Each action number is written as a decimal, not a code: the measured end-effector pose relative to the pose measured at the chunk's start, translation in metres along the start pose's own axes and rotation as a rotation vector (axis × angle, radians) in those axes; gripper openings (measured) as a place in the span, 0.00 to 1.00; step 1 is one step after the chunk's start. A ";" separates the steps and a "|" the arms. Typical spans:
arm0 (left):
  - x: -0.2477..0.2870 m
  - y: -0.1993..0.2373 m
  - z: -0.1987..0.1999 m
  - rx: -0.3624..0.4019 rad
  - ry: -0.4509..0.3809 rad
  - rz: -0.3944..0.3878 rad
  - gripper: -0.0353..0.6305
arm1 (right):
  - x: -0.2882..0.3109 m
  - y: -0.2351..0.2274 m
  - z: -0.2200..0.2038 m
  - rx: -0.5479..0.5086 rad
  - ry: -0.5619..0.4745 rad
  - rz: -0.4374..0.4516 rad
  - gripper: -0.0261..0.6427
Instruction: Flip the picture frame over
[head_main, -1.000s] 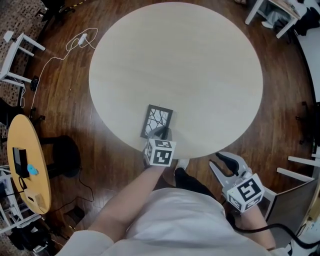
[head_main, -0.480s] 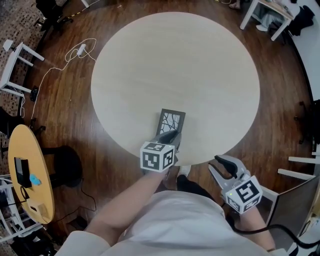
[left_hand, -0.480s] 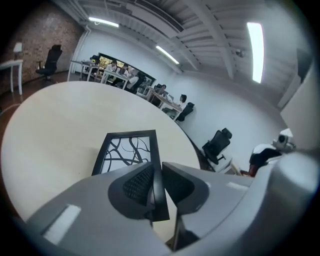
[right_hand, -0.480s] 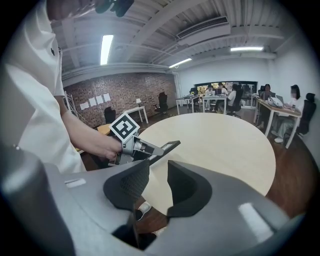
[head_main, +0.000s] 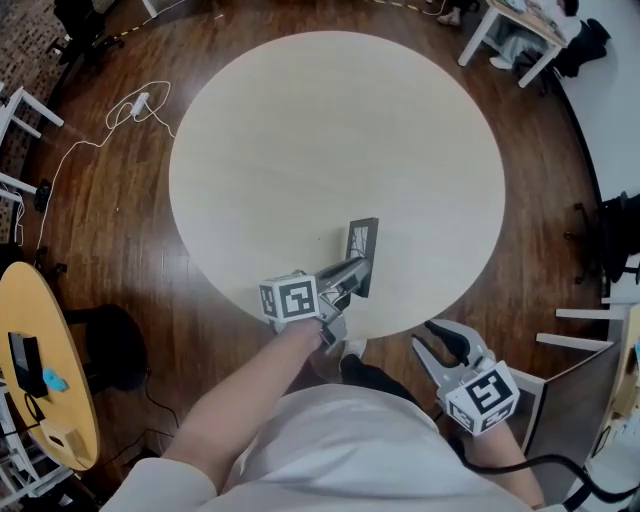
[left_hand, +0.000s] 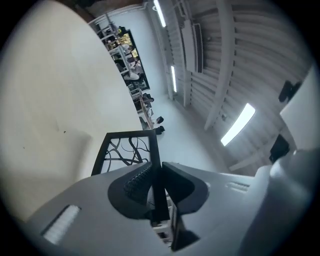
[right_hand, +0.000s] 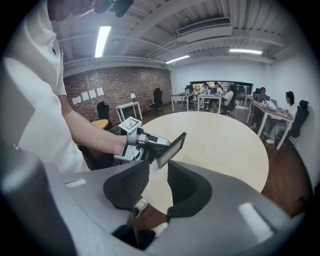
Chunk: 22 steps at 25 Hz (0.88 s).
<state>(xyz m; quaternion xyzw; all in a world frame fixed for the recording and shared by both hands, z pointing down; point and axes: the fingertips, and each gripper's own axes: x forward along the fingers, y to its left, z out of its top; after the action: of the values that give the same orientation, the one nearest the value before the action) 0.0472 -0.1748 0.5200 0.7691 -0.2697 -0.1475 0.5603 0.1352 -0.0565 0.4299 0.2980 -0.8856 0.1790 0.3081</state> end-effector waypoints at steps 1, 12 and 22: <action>-0.001 0.002 0.003 -0.054 -0.016 -0.043 0.15 | -0.001 0.002 0.001 0.001 0.006 -0.010 0.22; -0.019 0.023 0.017 -0.305 -0.004 -0.241 0.15 | 0.006 0.018 0.005 0.036 0.047 -0.078 0.22; -0.036 0.031 0.028 -0.297 0.050 -0.287 0.16 | 0.022 0.036 0.007 0.067 0.054 -0.085 0.22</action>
<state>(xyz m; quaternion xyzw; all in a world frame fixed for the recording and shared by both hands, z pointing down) -0.0043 -0.1827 0.5372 0.7122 -0.1186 -0.2447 0.6472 0.0957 -0.0421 0.4343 0.3406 -0.8569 0.2034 0.3290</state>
